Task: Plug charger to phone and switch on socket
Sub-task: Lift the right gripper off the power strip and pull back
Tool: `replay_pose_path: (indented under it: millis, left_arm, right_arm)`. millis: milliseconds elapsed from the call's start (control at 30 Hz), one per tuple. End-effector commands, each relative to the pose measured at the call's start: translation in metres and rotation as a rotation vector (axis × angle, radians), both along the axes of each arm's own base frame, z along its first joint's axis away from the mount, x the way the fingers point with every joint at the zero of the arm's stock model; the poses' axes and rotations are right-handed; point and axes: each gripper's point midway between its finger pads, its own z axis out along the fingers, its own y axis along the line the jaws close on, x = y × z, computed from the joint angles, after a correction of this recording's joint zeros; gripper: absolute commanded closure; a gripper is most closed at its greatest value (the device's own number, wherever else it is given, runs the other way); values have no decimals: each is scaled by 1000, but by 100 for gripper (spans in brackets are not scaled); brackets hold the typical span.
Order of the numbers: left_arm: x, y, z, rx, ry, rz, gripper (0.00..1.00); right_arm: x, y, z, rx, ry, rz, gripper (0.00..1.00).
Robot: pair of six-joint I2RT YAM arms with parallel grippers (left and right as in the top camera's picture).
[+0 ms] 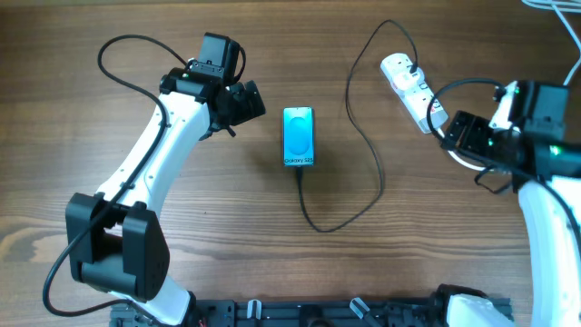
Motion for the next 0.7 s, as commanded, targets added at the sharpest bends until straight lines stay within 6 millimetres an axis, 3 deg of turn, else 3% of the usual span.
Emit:
replay_pose_path:
  millis: [0, 200, 467, 667]
  left_arm:
    - [0, 5, 0, 10, -2, 16, 0]
    - [0, 5, 0, 10, -2, 16, 0]
    - [0, 5, 0, 10, -2, 16, 0]
    - [0, 5, 0, 10, -2, 16, 0]
  right_arm:
    - [1, -8, -23, -34, 80, -21, 0]
    - [-2, -7, -6, -42, 17, -22, 0]
    - [-26, 3, 72, -58, -262, 1, 0]
    - [-41, 20, 107, -30, -405, 65, 0]
